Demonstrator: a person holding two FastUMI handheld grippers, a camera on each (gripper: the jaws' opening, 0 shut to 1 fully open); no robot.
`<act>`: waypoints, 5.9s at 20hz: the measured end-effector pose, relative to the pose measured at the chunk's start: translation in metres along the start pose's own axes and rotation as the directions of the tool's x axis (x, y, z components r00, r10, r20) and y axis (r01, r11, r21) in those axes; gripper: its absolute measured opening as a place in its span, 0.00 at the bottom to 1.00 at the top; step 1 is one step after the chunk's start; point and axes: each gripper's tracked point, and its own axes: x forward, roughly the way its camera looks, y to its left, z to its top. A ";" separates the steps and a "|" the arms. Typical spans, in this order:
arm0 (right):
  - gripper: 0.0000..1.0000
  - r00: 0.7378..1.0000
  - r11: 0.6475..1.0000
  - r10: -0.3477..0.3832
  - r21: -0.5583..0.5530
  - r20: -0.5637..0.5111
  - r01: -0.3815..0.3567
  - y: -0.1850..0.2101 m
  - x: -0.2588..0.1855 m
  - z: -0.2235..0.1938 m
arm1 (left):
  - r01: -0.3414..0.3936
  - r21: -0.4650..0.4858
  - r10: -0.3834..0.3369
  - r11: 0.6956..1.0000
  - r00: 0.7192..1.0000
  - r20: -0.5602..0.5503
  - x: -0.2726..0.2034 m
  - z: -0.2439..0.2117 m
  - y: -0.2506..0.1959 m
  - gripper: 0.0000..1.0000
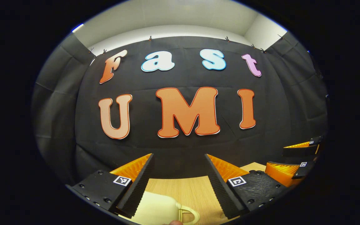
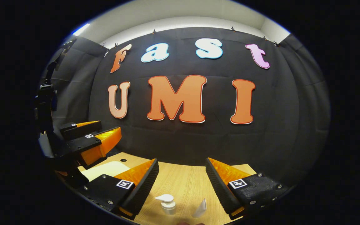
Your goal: First open the suitcase, pack the skin care products into it, and then close the suitcase.
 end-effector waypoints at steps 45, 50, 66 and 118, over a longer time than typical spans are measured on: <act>0.95 0.959 0.968 -0.251 -0.013 -0.129 0.251 -0.079 -0.031 -0.054 | 0.546 0.701 -0.094 0.458 0.814 -0.573 -0.038 -0.322 -0.045 0.87; 0.95 0.964 0.972 -0.234 -0.021 -0.126 0.234 -0.074 -0.031 -0.052 | 0.565 0.734 -0.070 0.376 0.808 -0.586 -0.033 -0.341 -0.049 0.53; 0.95 0.976 0.987 -0.158 -0.044 -0.149 0.153 -0.044 -0.024 -0.060 | 0.325 0.578 -0.055 0.748 0.899 -0.434 -0.010 -0.215 0.002 0.08; 0.95 0.959 0.972 -0.202 -0.162 -0.200 0.171 0.054 0.016 -0.069 | -0.218 0.414 0.444 0.884 0.670 -0.595 -0.007 -0.296 0.479 0.29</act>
